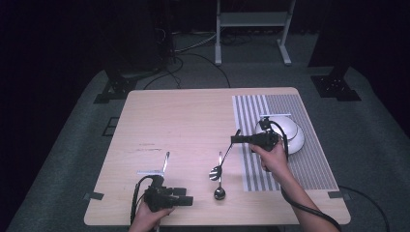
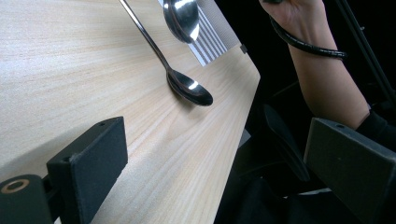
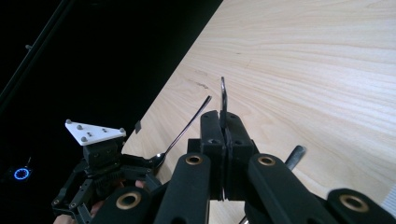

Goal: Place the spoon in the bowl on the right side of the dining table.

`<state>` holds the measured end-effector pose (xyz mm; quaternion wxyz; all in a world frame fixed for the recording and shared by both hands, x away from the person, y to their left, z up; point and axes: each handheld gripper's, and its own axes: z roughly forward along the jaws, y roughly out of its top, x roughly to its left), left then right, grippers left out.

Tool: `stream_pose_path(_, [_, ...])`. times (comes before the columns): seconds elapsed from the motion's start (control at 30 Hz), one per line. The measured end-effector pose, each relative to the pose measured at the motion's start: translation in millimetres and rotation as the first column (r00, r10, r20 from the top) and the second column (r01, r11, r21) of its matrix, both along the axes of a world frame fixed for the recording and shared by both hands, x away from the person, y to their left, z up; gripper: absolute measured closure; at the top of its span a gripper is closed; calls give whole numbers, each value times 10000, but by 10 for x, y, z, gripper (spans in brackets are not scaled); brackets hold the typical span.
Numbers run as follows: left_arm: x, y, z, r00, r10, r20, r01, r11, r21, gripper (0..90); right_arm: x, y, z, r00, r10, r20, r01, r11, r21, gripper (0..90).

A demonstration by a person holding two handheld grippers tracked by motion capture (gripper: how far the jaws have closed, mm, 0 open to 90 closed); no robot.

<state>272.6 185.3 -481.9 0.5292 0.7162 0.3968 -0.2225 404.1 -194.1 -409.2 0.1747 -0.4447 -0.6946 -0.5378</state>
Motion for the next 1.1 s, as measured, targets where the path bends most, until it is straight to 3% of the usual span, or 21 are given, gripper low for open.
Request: stream_pose_path(1.1, [-9, -19, 6, 10000, -35, 64, 34, 10000, 65, 48, 36, -488, 159, 9932, -1150, 183, 1149, 9933, 96, 888])
